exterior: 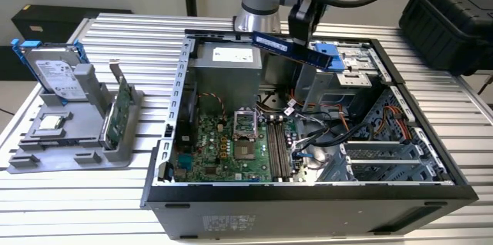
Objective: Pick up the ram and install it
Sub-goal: 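Insert the ram into the slot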
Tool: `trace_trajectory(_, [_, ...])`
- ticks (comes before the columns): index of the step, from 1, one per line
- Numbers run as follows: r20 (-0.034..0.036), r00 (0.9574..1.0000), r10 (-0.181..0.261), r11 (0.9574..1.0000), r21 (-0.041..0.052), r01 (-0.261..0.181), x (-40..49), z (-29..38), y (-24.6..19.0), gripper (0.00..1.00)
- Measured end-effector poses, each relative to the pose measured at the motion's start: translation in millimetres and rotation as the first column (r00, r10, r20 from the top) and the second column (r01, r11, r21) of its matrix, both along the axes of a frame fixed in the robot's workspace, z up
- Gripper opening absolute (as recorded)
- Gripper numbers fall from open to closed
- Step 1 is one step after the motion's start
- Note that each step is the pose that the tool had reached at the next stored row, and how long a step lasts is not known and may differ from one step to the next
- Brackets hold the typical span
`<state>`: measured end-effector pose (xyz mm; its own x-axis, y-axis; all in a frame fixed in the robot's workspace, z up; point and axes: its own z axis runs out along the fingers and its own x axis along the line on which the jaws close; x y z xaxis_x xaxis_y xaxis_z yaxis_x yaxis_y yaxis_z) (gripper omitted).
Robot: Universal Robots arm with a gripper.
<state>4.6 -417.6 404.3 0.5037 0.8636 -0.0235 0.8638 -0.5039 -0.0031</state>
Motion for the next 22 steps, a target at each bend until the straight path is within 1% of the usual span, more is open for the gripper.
trace_trajectory(6, [0.0000,0.9985,-0.054,0.9985,0.0000,0.054,0.0,0.0,0.0,0.00])
trace_trajectory(11, [0.0000,0.9950,-0.100,0.9950,0.0000,0.100,0.0,0.0,0.0,0.00])
trace_trajectory(16, [0.0000,0.9895,-0.145,0.9895,0.0000,0.145,0.0,0.0,0.0,0.00])
trace_trajectory(22, [0.0000,0.9806,-0.196,0.9806,0.0000,0.196,0.0,0.0,0.0,0.00])
